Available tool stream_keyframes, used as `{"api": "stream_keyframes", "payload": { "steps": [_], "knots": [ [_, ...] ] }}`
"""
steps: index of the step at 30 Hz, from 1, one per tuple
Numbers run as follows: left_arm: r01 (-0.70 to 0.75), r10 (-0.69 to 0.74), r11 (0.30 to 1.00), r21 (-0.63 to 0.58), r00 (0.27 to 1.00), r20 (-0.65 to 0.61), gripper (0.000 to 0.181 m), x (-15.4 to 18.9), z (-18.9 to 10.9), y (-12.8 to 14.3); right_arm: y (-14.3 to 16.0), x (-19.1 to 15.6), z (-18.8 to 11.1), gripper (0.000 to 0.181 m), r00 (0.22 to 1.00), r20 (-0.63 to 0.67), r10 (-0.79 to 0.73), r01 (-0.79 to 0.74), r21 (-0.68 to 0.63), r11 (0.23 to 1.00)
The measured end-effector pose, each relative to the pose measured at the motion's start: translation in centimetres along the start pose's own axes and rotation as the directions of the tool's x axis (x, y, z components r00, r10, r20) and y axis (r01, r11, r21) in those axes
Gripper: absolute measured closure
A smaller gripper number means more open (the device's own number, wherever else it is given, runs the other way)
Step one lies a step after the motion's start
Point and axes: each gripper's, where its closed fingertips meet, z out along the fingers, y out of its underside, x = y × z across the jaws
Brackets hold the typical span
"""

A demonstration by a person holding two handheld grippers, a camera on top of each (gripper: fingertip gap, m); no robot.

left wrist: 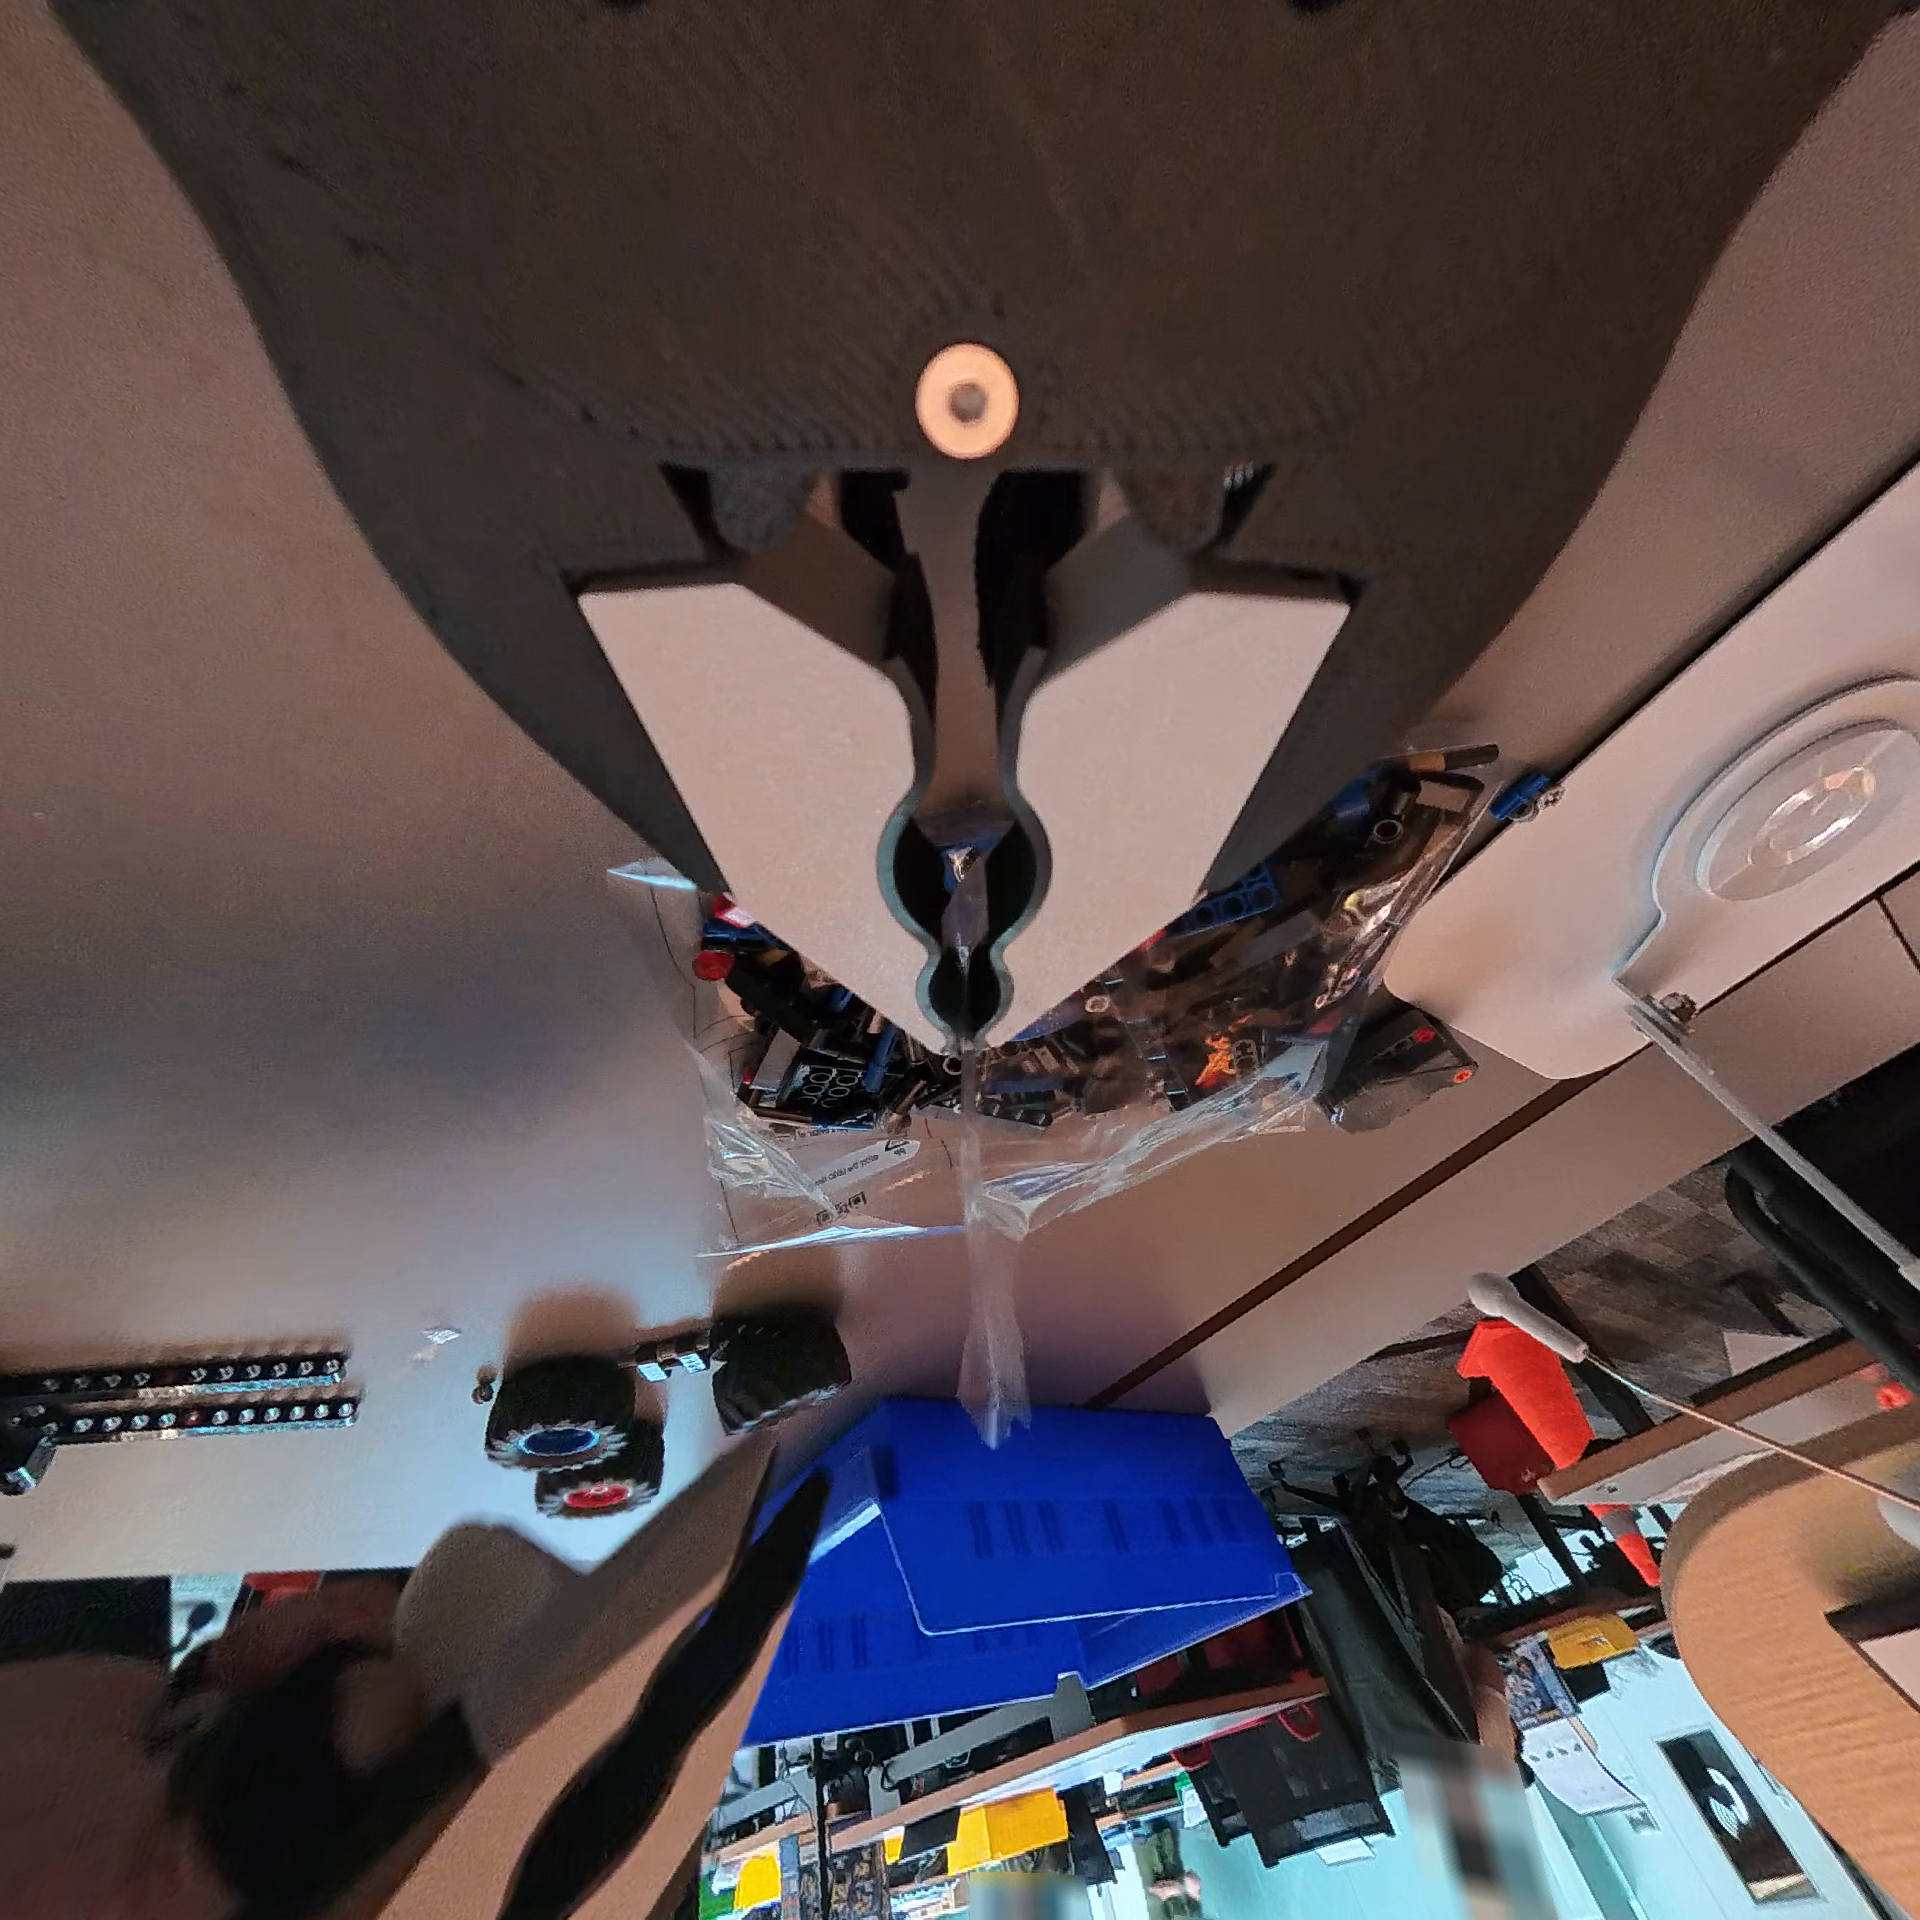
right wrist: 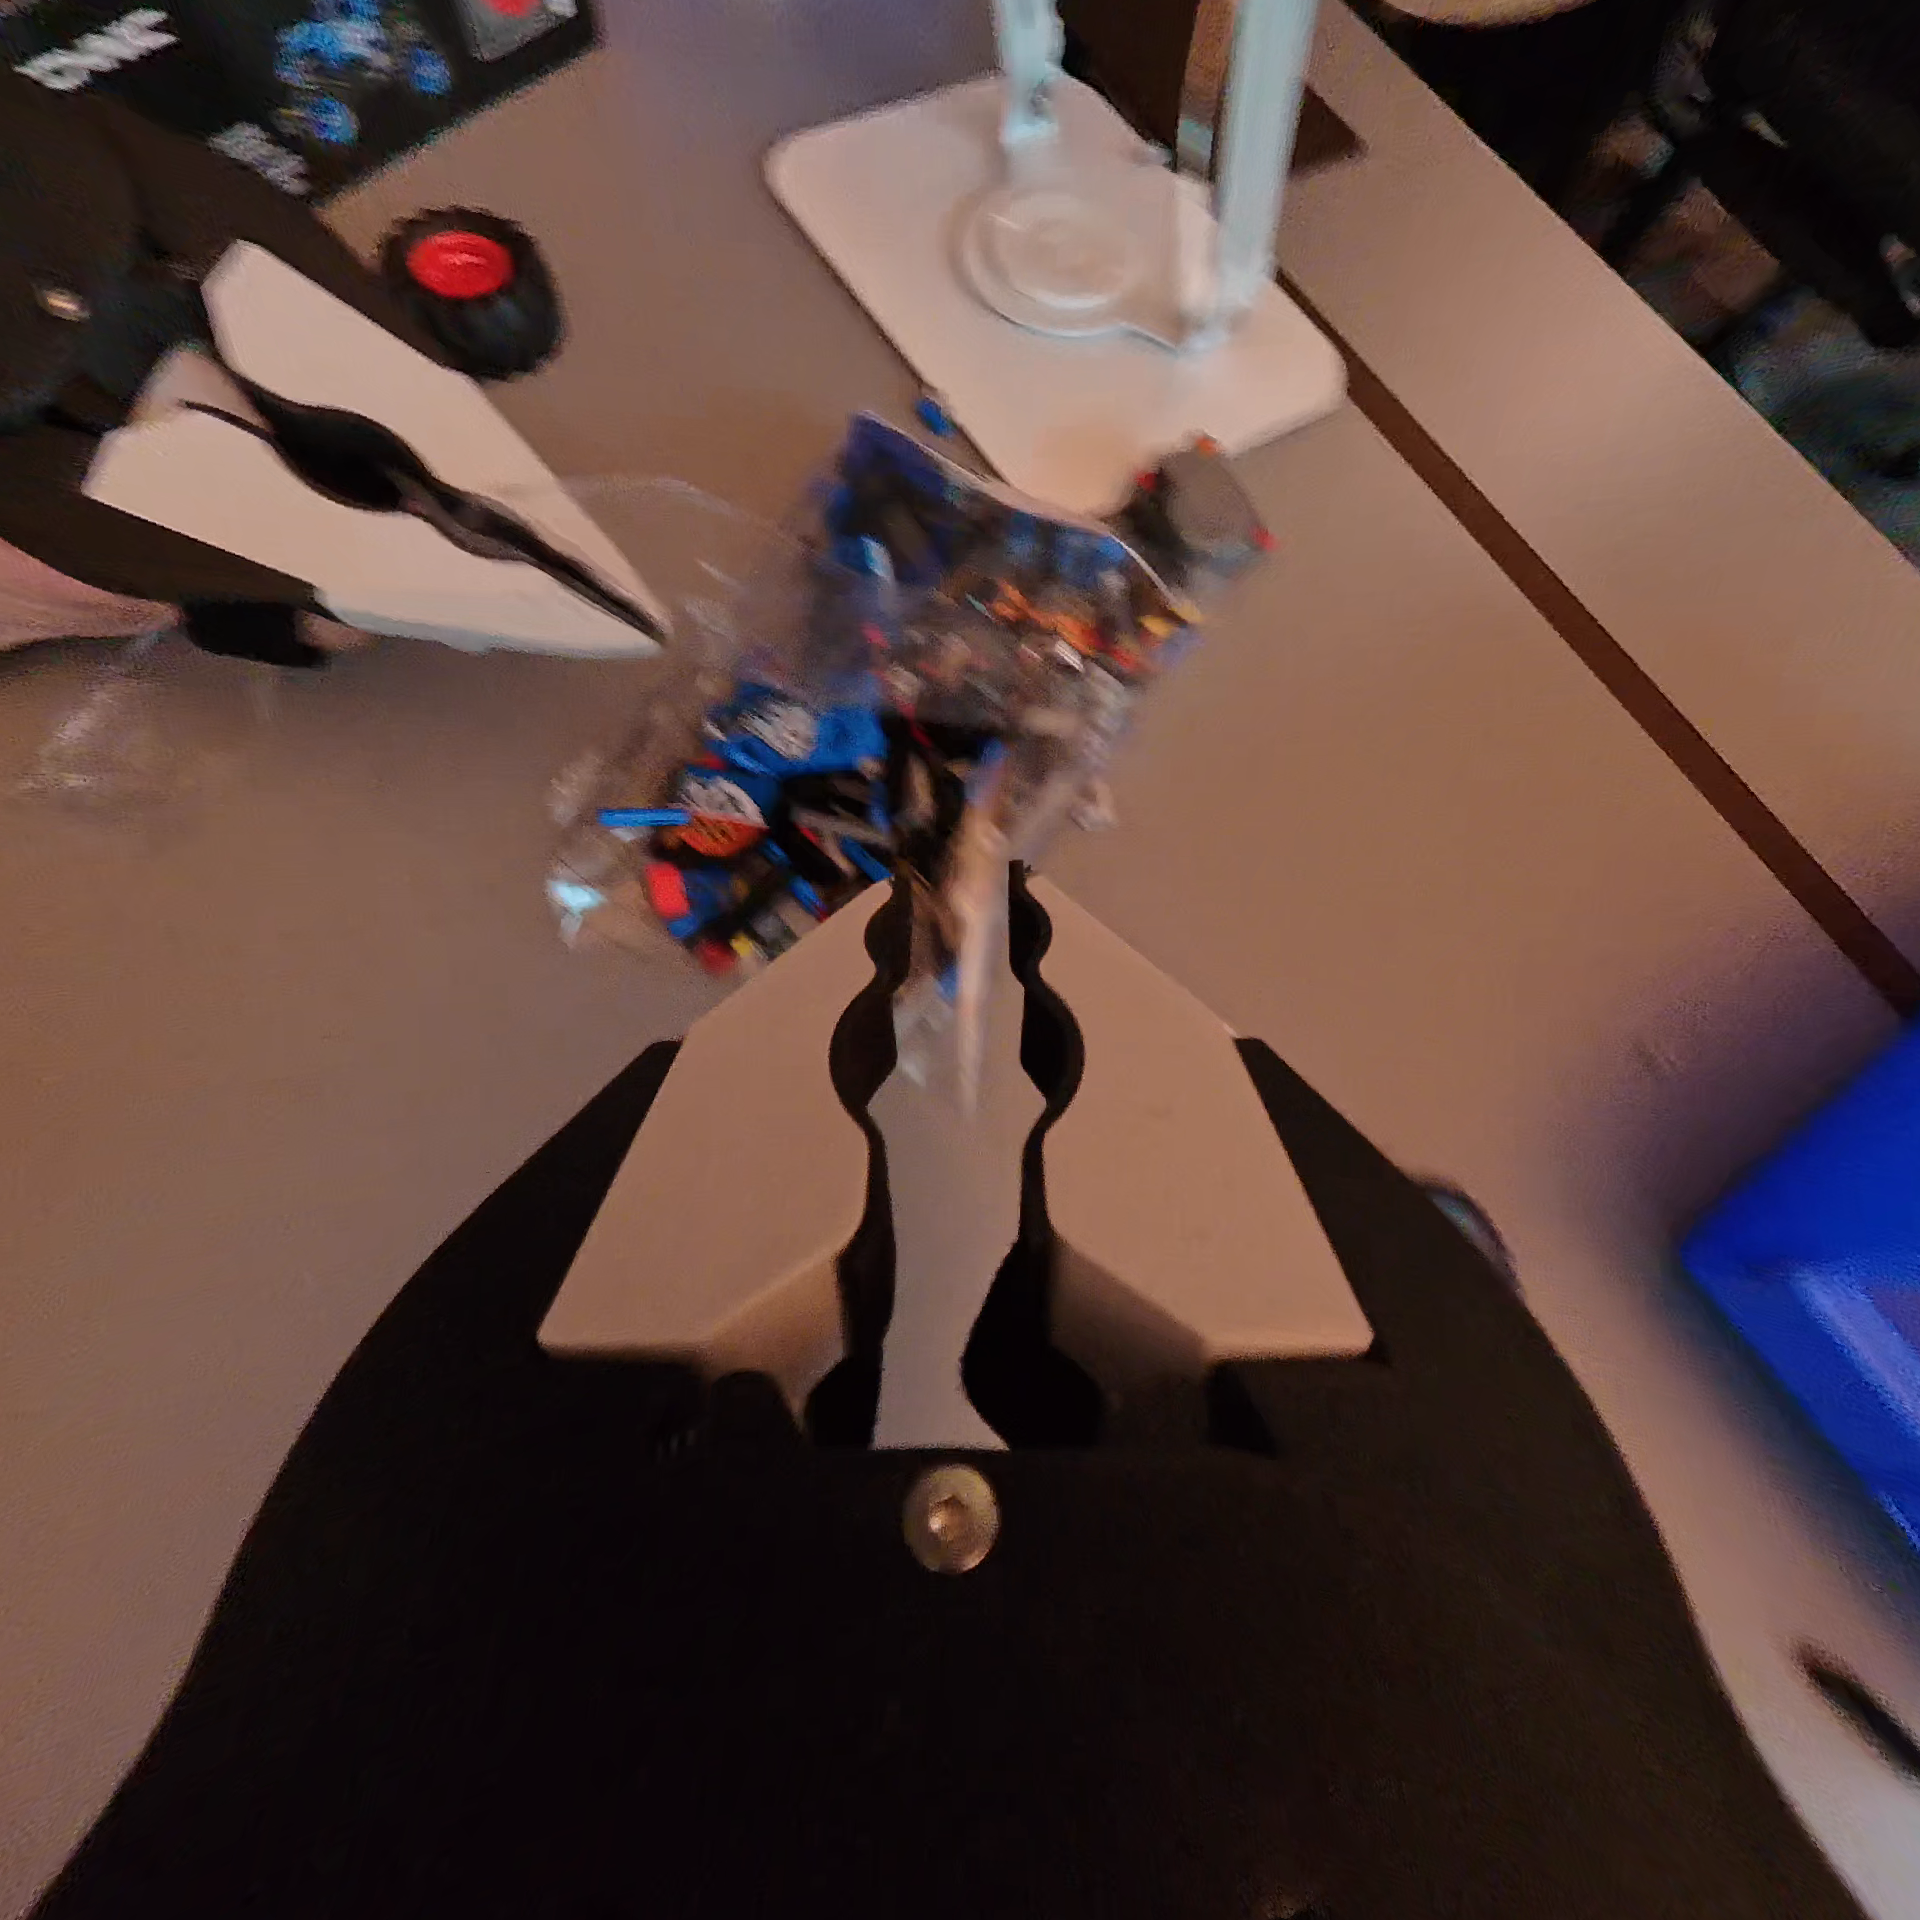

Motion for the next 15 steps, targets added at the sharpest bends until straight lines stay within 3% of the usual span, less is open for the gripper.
{"api": "stream_keyframes", "payload": {
  "steps": [4, 8, 15],
  "knots": [
    [-0.01, 0.01, 1.0, -0.005, 1.0, -0.003, 0.181, 0.2, 0.1, 0.0, 7.1, 6.7, -4.4, 0.163, 0.98, -0.14, 0.14, -0.166, -0.201, 0.965],
    [-0.006, 0.006, 1.0, -0.002, 1.0, -0.003, 0.181, 0.1, 0.1, 0.0, 13.1, 9.0, -5.3, 0.158, 0.968, -0.182, 0.17, -0.229, -0.381, 0.896],
    [-0.004, 0.004, 1.0, -0.003, 1.0, -0.005, 0.181, 0.1, 0.1, 0.0, 16.8, 10.9, -3.3, 0.151, 0.963, -0.207, 0.175, -0.259, -0.512, 0.819]
  ]
}}
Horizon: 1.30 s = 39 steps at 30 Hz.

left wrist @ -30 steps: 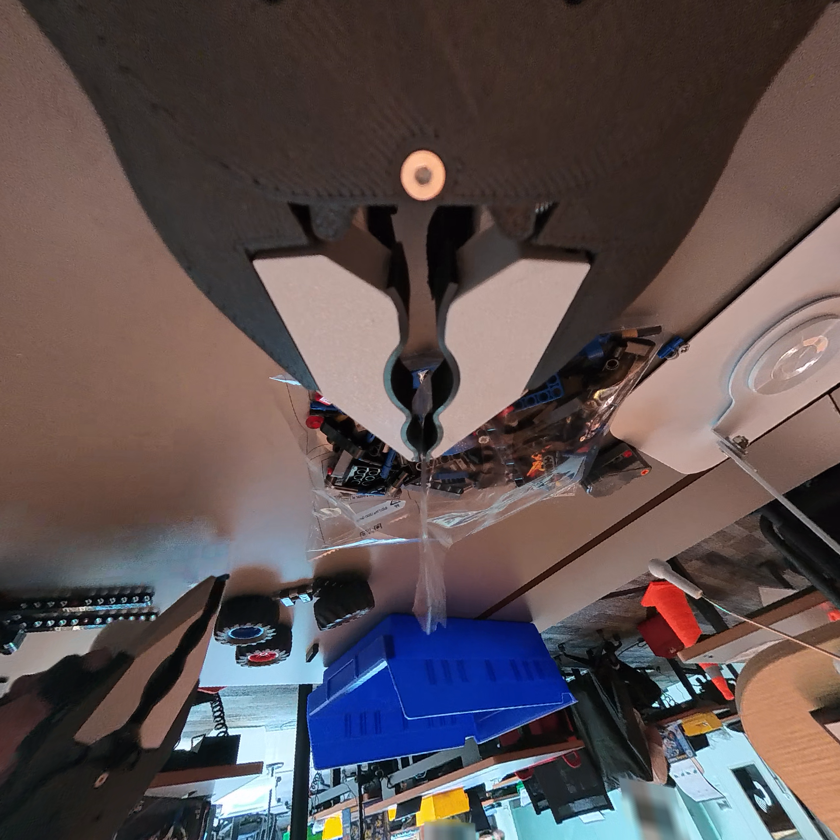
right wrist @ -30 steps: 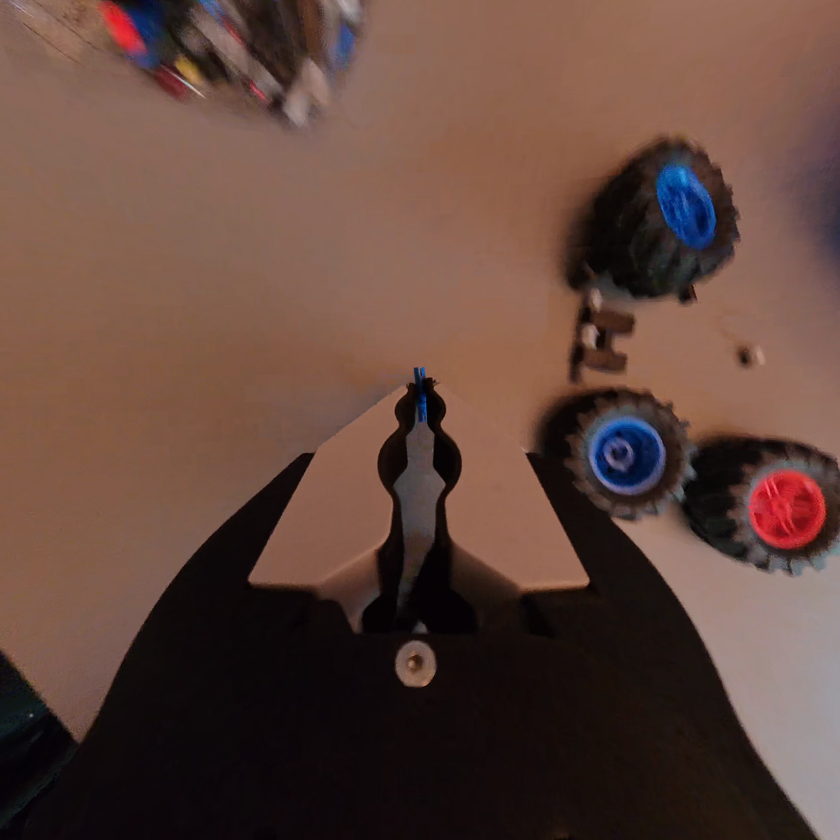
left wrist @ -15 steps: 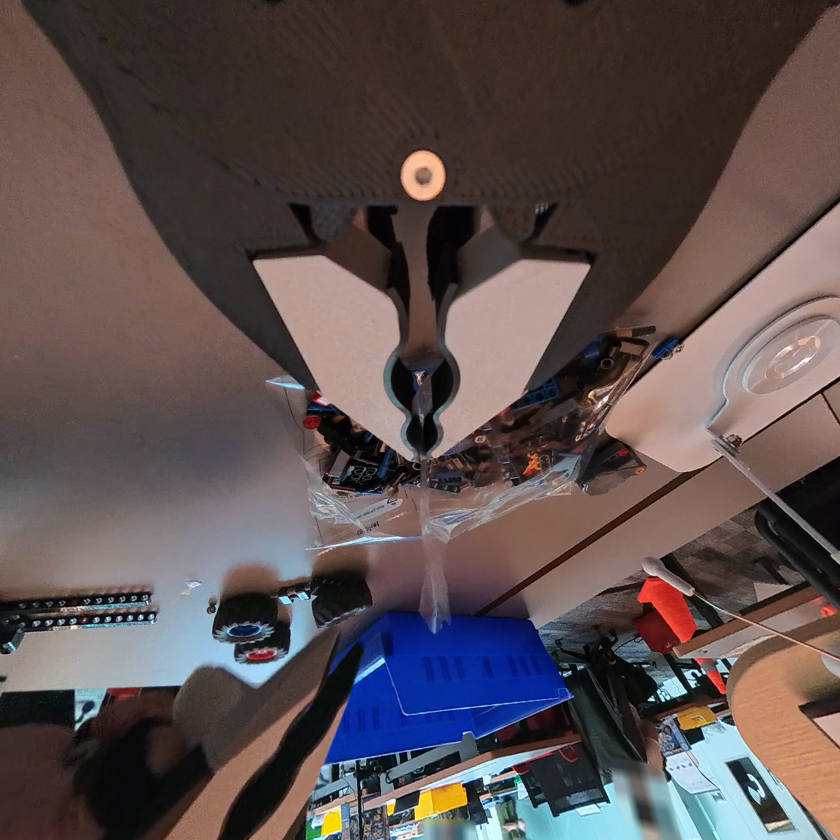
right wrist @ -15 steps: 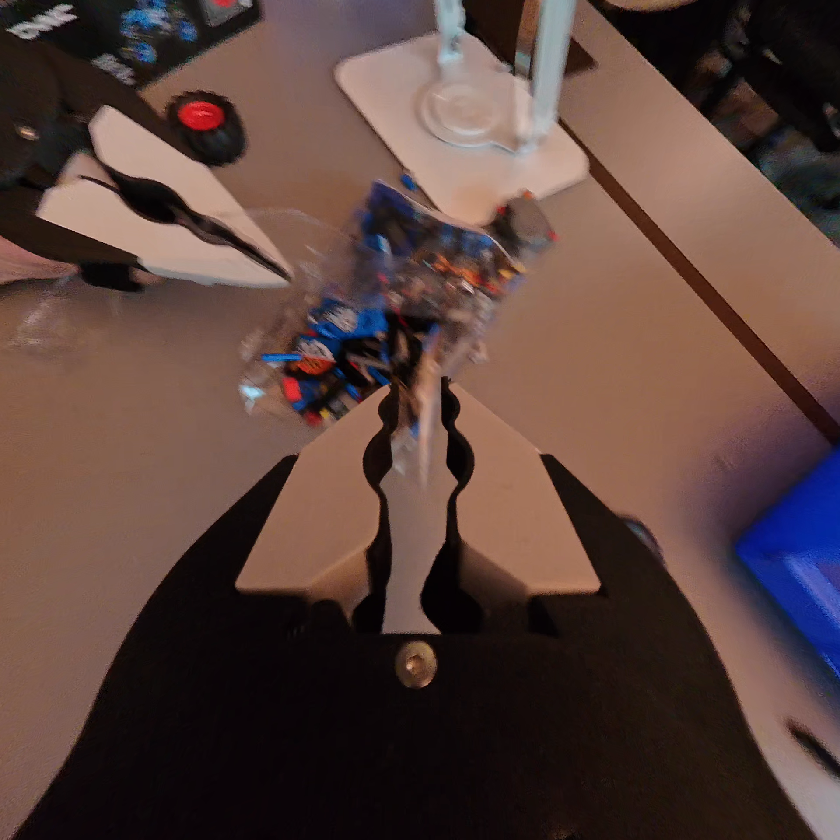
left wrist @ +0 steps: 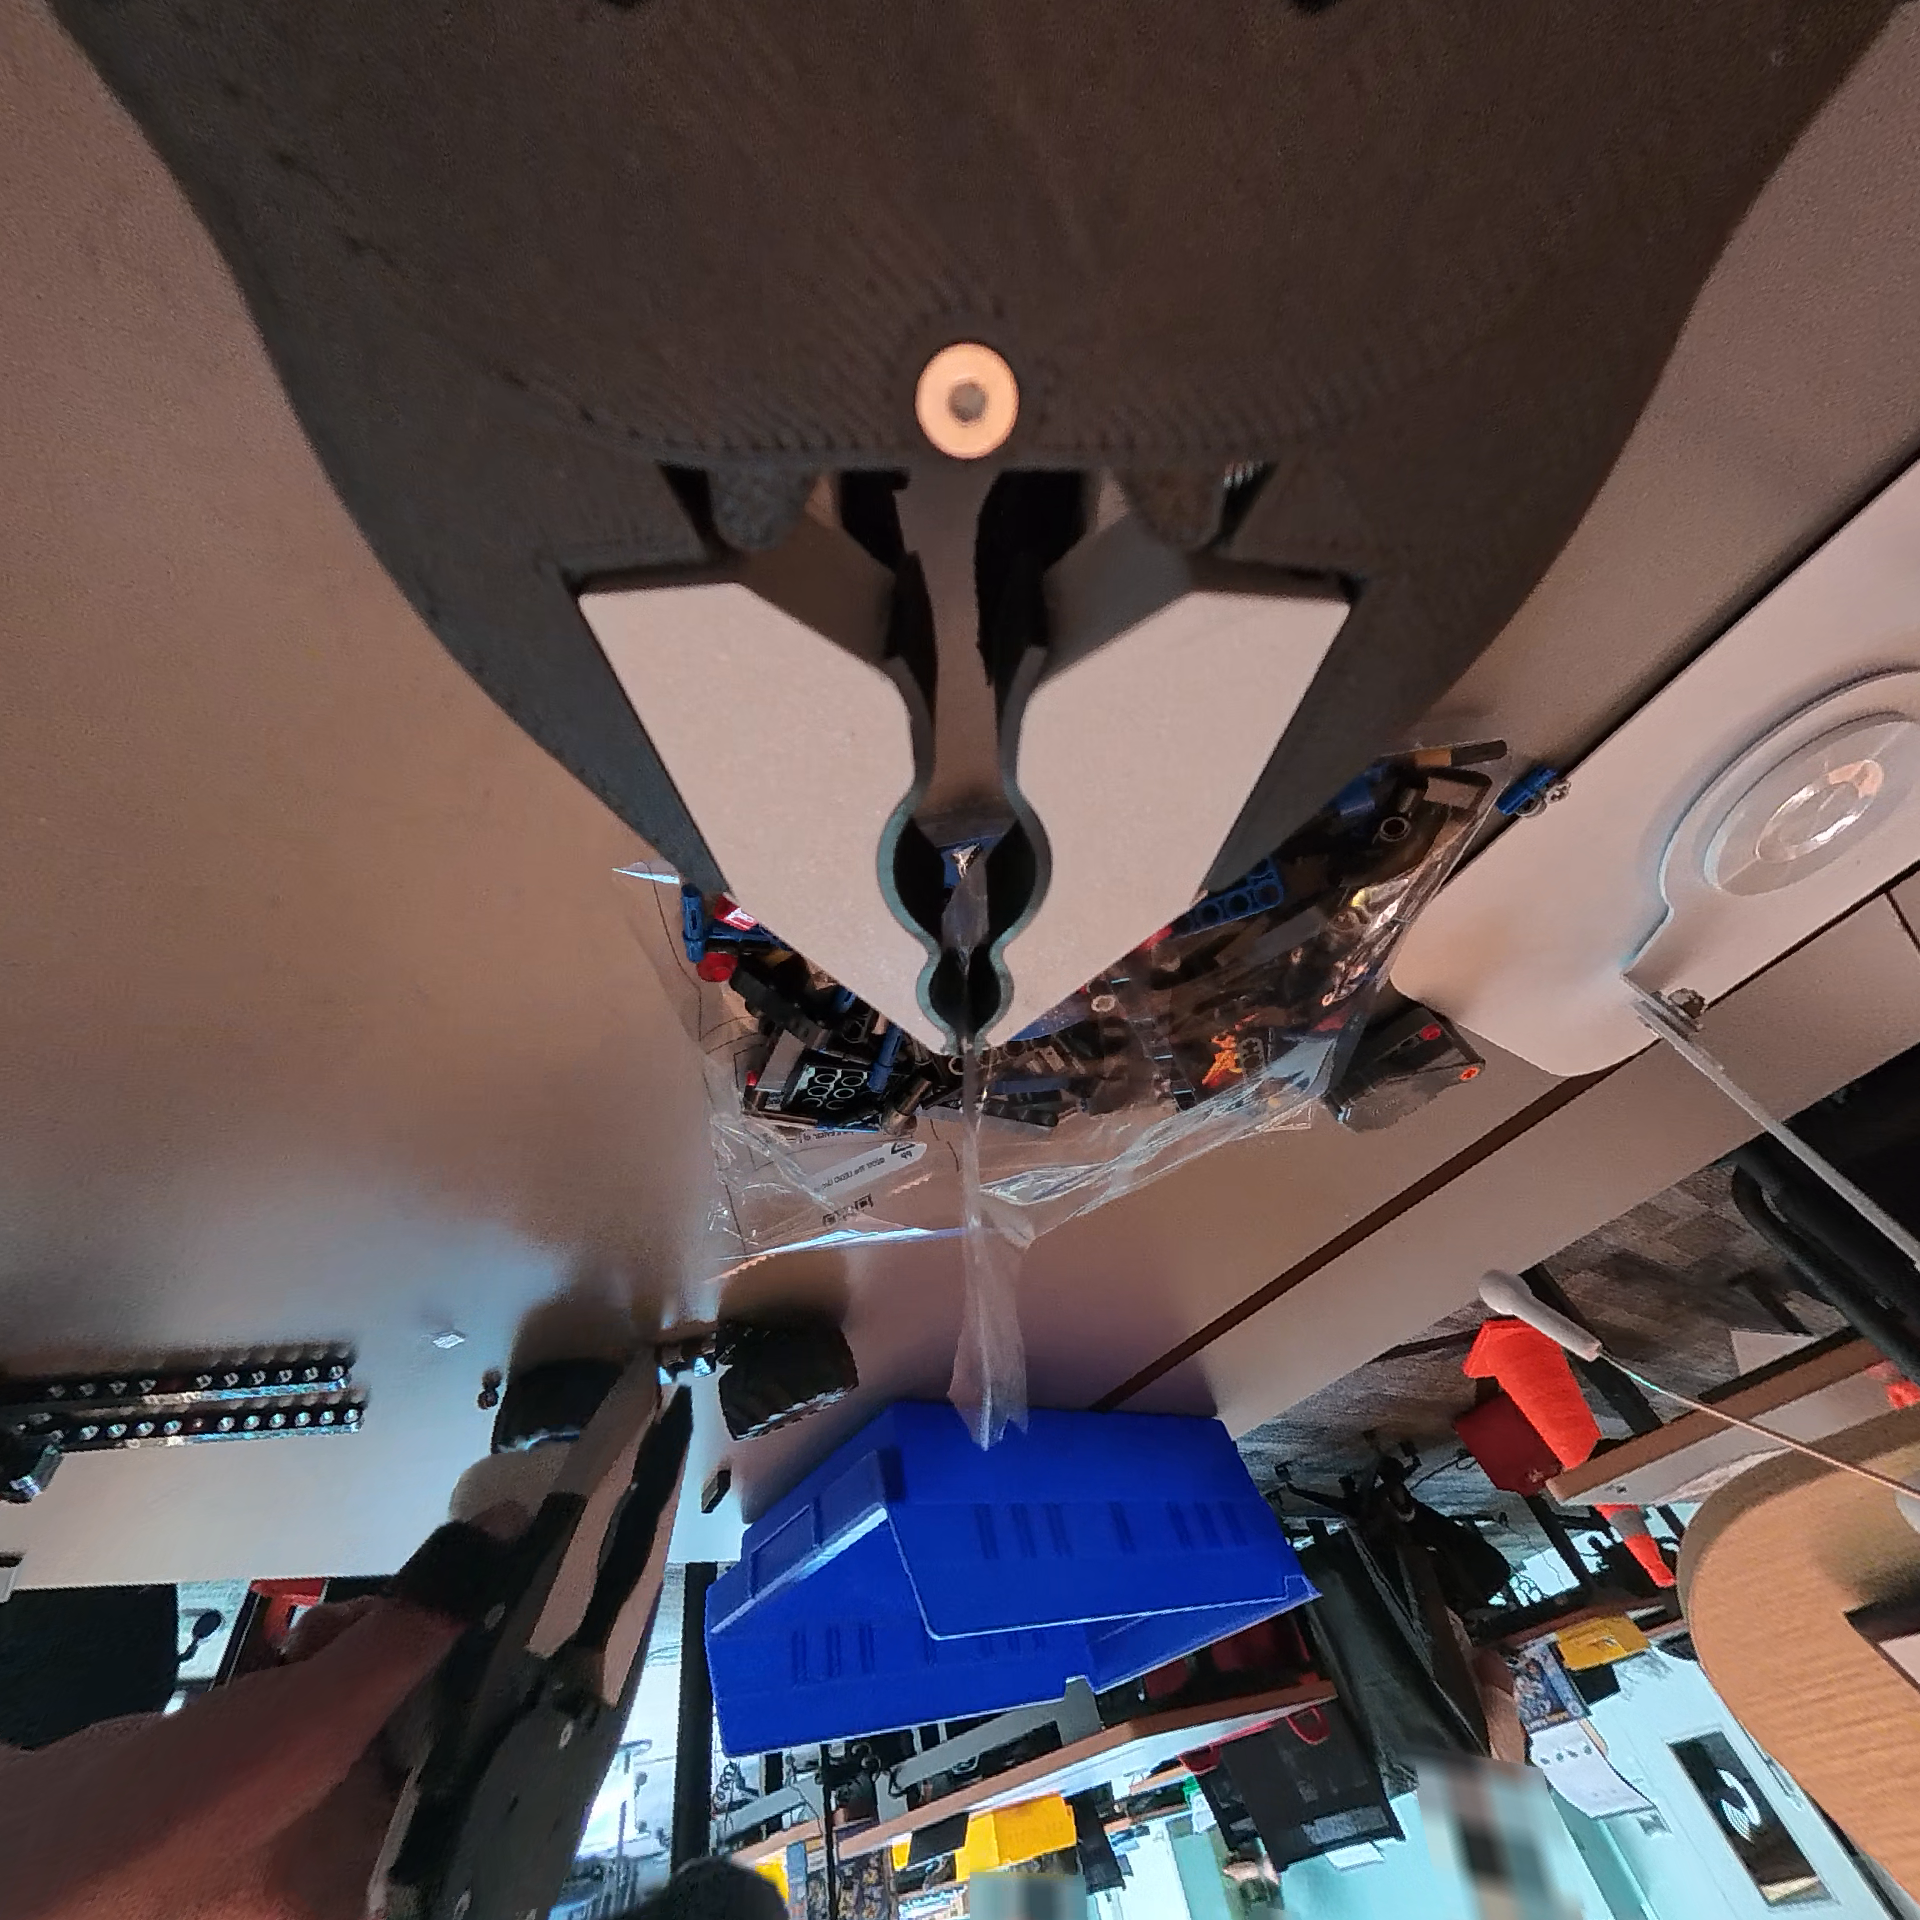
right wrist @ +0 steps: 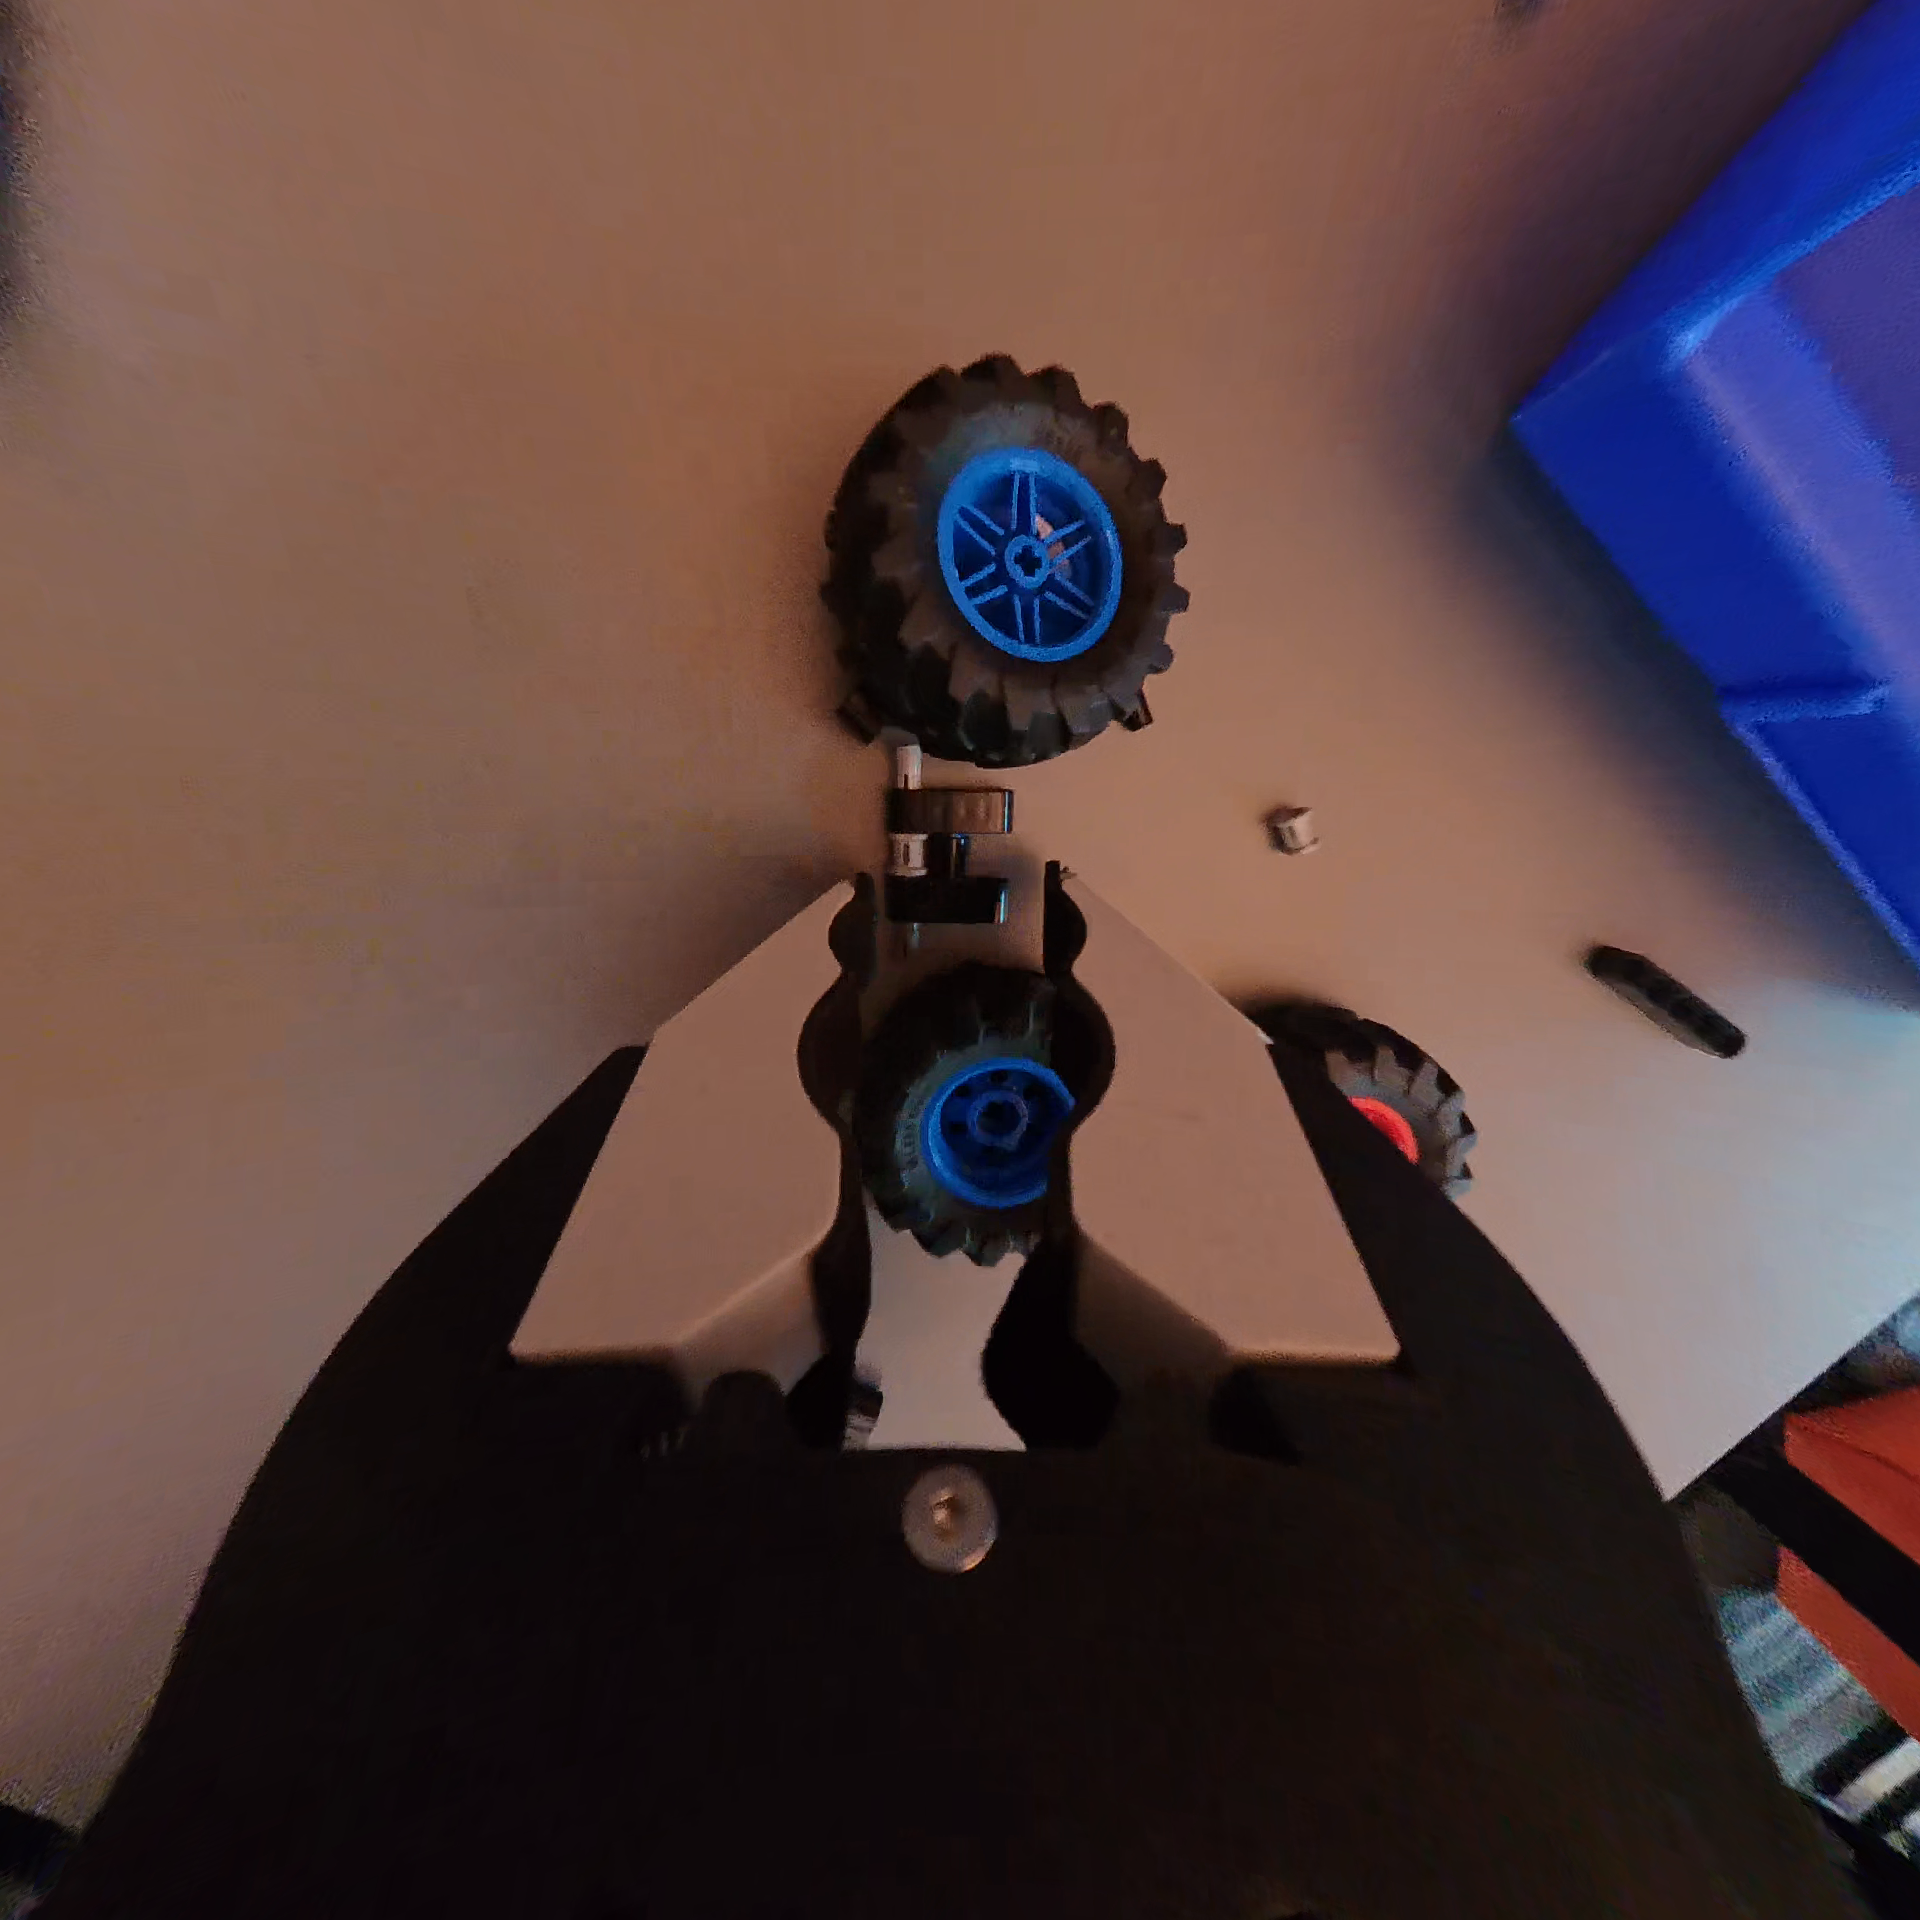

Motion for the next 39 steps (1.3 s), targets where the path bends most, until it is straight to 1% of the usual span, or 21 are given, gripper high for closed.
{"api": "stream_keyframes", "payload": {
  "steps": [1, 3, 4, 6, 8, 10, 13, 15, 16, 17, 18, 20, 22, 23, 25, 27, 30, 32, 34, 36, 39],
  "knots": [
    [0.001, -0.001, 1.0, 0.0, 1.0, 0.0, 0.181, 0.0, 0.0, 0.0, 0.0, -0.1, 0.3, 0.158, 1.0, 0.016, 0.001, -0.001, -0.008, 1.0],
    [0.003, -0.003, 1.0, 0.001, 1.0, 0.0, 0.181, 0.0, 0.0, 0.0, -0.2, -0.4, 0.5, 0.161, 0.999, 0.037, -0.002, 0.002, 0.001, 1.0],
    [0.004, -0.004, 1.0, 0.0, 1.0, -0.001, 0.181, 0.0, 0.0, 0.0, -0.1, -0.7, 0.5, 0.168, 0.999, 0.048, -0.01, 0.011, -0.005, 1.0],
    [0.003, -0.003, 1.0, 0.0, 1.0, 0.0, 0.181, 0.0, 0.0, 0.0, -0.3, -2.0, 0.1, 0.168, 0.997, 0.077, -0.022, 0.021, 0.012, 1.0],
    [0.003, -0.003, 1.0, 0.0, 1.0, 0.0, 0.181, 0.0, 0.0, 0.0, -0.5, -3.9, -0.8, 0.168, 0.993, 0.109, -0.045, 0.041, 0.044, 0.998],
    [0.002, -0.002, 1.0, 0.0, 1.0, 0.001, 0.181, -0.1, 0.0, 0.0, -1.6, -7.6, -2.3, 0.168, 0.979, 0.176, -0.105, 0.085, 0.115, 0.99],
    [0.001, -0.001, 1.0, 0.004, 1.0, 0.004, 0.181, -0.1, 0.0, -0.1, -4.5, -13.5, -4.3, 0.168, 0.942, 0.244, -0.229, 0.178, 0.215, 0.96],
    [0.004, -0.004, 1.0, 0.009, 1.0, 0.006, 0.181, -0.1, -0.1, -0.1, -6.7, -17.1, -4.6, 0.168, 0.909, 0.278, -0.31, 0.248, 0.237, 0.939],
    [0.006, -0.006, 1.0, 0.012, 1.0, 0.007, 0.181, -0.2, -0.1, -0.2, -7.8, -18.4, -4.3, 0.168, 0.897, 0.28, -0.343, 0.282, 0.235, 0.93],
    [0.007, -0.007, 1.0, 0.015, 1.0, 0.007, 0.181, -0.2, -0.2, -0.2, -9.2, -19.2, -3.7, 0.168, 0.894, 0.263, -0.362, 0.304, 0.237, 0.923],
    [0.007, -0.007, 1.0, 0.016, 1.0, 0.007, 0.181, -0.2, -0.2, -0.2, -11.1, -19.4, -3.1, 0.167, 0.906, 0.219, -0.361, 0.303, 0.258, 0.917],
    [0.001, -0.001, 1.0, 0.013, 1.0, 0.006, 0.181, -0.1, -0.2, -0.1, -14.4, -19.2, -1.6, 0.158, 0.924, 0.135, -0.357, 0.307, 0.291, 0.906],
    [-0.002, 0.002, 1.0, 0.013, 1.0, 0.006, 0.181, -0.1, -0.2, -0.2, -15.4, -18.8, -1.1, 0.156, 0.934, 0.095, -0.345, 0.305, 0.293, 0.906],
    [-0.001, 0.001, 1.0, 0.012, 1.0, 0.005, 0.181, -0.1, -0.2, -0.1, -15.2, -18.3, -1.5, 0.152, 0.938, 0.082, -0.336, 0.3, 0.294, 0.907],
    [0.004, -0.004, 1.0, 0.011, 1.0, 0.003, 0.181, -0.1, -0.2, -0.1, -14.2, -16.4, -3.5, 0.151, 0.952, 0.039, -0.304, 0.276, 0.324, 0.905],
    [0.003, -0.003, 1.0, 0.009, 1.0, 0.001, 0.181, 0.0, -0.1, -0.1, -12.4, -12.6, -5.6, 0.15, 0.974, 0.001, -0.228, 0.213, 0.347, 0.913],
    [0.0, 0.0, 1.0, 0.007, 1.0, 0.0, 0.181, 0.1, 0.0, -0.1, -8.0, -4.4, -7.1, 0.151, 0.996, -0.068, -0.065, 0.083, 0.297, 0.951],
    [0.004, -0.004, 1.0, 0.008, 1.0, 0.0, 0.181, 0.1, -0.1, -0.1, -4.9, 0.4, -6.5, 0.156, 0.996, -0.087, 0.009, 0.012, 0.237, 0.971],
    [0.007, -0.007, 1.0, 0.01, 1.0, 0.001, 0.181, 0.0, -0.1, -0.2, -3.0, 3.5, -5.1, 0.158, 0.996, -0.067, 0.055, -0.04, 0.2, 0.979],
    [0.006, -0.006, 1.0, 0.009, 1.0, 0.002, 0.181, 0.0, -0.1, -0.1, -1.7, 5.2, -3.3, 0.158, 0.997, -0.052, 0.055, -0.046, 0.155, 0.987],
    [0.006, -0.006, 1.0, 0.009, 1.0, 0.001, 0.181, 0.0, -0.1, -0.1, -1.0, 6.3, -0.8, 0.161, 0.999, -0.039, 0.026, -0.021, 0.11, 0.994]
  ]
}}
